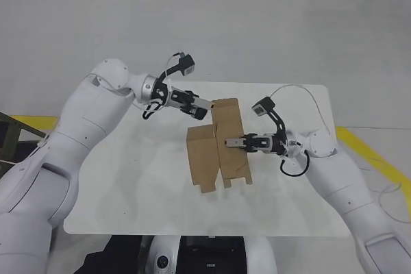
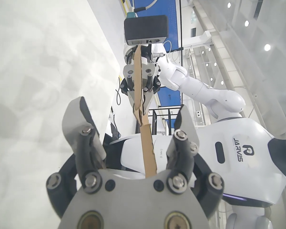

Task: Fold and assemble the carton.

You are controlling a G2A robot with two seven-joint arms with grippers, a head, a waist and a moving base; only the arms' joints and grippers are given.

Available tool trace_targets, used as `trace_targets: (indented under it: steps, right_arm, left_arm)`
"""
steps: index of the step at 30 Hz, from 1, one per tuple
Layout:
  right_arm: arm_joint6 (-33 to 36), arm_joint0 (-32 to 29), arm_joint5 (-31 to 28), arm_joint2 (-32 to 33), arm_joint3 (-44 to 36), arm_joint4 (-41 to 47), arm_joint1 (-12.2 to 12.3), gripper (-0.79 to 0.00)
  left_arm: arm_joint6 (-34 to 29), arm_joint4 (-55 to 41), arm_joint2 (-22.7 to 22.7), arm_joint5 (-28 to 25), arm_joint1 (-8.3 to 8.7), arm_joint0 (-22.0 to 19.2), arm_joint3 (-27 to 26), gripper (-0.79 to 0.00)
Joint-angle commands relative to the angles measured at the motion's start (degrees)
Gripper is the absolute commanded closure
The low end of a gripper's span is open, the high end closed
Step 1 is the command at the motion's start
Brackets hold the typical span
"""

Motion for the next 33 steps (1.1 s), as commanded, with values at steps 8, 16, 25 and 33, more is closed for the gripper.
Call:
trace_targets:
  steps: [8,16,25,33]
  right_arm:
    - [-14.54,-7.24,0.78,5.25,-6.40,-3.76,1.15,0.000]
    - [-29.95,-12.65,0.59,6.99,-8.86,-8.24,0.86,0.000]
    - [-30.82,-12.77,0.62,6.96,-9.09,-9.18,0.82,0.000]
    - [-30.82,-12.77,0.62,6.96,-9.09,-9.18,0.82,0.000]
  left_arm:
    - [0.09,-0.50,-3.72,-0.06,1.71,2.44,1.95,-0.785]
    - [3.66,-4.01,-5.19,-2.82,0.99,6.20,2.61,-0.785]
    - [5.80,-4.33,-5.53,-3.92,0.65,8.08,1.50,-0.785]
    - [5.80,-4.33,-5.53,-3.92,0.65,8.08,1.50,-0.785]
